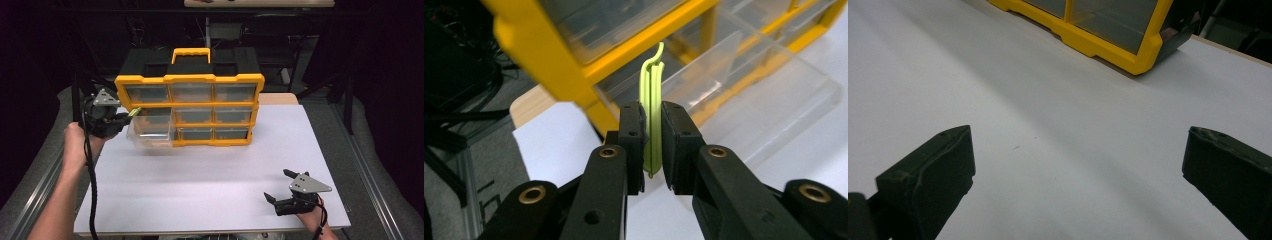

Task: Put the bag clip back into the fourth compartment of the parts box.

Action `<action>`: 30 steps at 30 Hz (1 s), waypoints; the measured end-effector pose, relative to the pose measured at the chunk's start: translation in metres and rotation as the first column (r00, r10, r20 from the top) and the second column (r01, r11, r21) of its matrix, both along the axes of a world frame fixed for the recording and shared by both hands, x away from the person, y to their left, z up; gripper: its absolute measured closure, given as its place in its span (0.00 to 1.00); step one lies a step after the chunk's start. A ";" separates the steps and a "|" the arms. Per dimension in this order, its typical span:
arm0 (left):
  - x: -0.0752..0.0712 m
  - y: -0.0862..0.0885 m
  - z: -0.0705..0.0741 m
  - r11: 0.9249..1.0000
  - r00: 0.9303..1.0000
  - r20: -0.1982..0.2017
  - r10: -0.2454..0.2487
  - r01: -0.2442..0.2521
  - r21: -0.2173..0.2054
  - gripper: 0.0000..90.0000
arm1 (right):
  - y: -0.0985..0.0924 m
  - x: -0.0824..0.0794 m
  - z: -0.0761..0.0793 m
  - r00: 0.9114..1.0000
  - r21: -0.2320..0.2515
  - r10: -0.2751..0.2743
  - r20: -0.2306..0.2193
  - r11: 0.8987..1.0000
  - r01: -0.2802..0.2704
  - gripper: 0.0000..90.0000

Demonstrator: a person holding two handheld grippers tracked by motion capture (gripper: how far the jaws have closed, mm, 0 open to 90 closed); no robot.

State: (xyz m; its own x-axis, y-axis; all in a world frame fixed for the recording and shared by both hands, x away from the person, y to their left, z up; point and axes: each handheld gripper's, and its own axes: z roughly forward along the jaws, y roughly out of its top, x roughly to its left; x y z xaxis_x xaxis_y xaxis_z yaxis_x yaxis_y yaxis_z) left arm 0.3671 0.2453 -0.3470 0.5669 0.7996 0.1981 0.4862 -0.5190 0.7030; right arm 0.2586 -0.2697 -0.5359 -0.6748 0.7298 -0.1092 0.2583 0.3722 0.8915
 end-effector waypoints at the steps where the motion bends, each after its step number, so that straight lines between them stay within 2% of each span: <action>1: 0.000 -0.004 0.000 1.000 1.000 0.004 -0.016 0.016 0.006 0.90 | 0.000 0.000 0.000 1.000 -0.001 0.001 -0.001 1.000 -0.001 0.00; 12: 0.001 -0.020 -0.008 0.997 0.997 -0.027 -0.072 0.073 0.018 0.90 | 0.001 0.000 -0.001 1.000 -0.001 0.003 -0.007 1.000 -0.003 0.00; 18: 0.003 -0.027 -0.014 0.992 0.992 -0.043 -0.121 0.123 0.039 0.89 | 0.000 0.000 -0.001 1.000 -0.001 0.003 -0.008 1.000 -0.003 0.00; 19: 0.003 -0.027 -0.014 0.992 0.992 -0.043 -0.121 0.123 0.039 0.85 | 0.000 0.000 -0.001 1.000 -0.001 0.004 -0.008 1.000 -0.004 0.00; 21: 0.003 -0.027 -0.014 0.993 0.992 -0.044 -0.116 0.118 0.029 0.68 | 0.000 0.000 0.000 1.000 -0.001 0.004 -0.008 1.000 -0.004 0.00; 22: 0.003 -0.027 -0.014 0.993 0.993 -0.041 -0.114 0.115 0.024 0.68 | 0.001 0.000 0.000 1.000 -0.003 0.005 -0.007 1.000 -0.005 0.00; 23: 0.003 -0.026 -0.014 0.994 0.993 -0.036 -0.109 0.109 0.014 0.53 | 0.001 0.000 0.000 1.000 -0.003 0.006 -0.008 1.000 -0.006 0.00; 24: 0.003 -0.026 -0.014 0.994 0.994 -0.032 -0.109 0.110 0.011 0.53 | 0.001 0.000 0.000 1.000 -0.003 0.006 -0.008 1.000 -0.006 0.00; 25: 0.002 -0.023 -0.014 0.995 0.994 -0.024 -0.103 0.103 -0.008 0.44 | 0.001 0.000 0.000 1.000 -0.003 0.005 -0.007 1.000 -0.005 0.00; 27: 0.001 -0.022 -0.013 0.995 0.995 -0.017 -0.100 0.100 -0.016 0.37 | 0.001 0.000 -0.001 1.000 -0.003 0.005 -0.009 1.000 -0.005 0.00; 28: 0.000 -0.020 -0.013 0.996 0.996 -0.009 -0.091 0.091 -0.021 0.37 | 0.001 0.000 -0.001 1.000 -0.003 0.005 -0.009 1.000 -0.005 0.00; 30: -0.002 -0.016 -0.012 0.996 0.996 0.004 -0.087 0.087 -0.032 0.26 | 0.001 0.000 -0.001 1.000 -0.004 0.005 -0.008 1.000 -0.005 0.00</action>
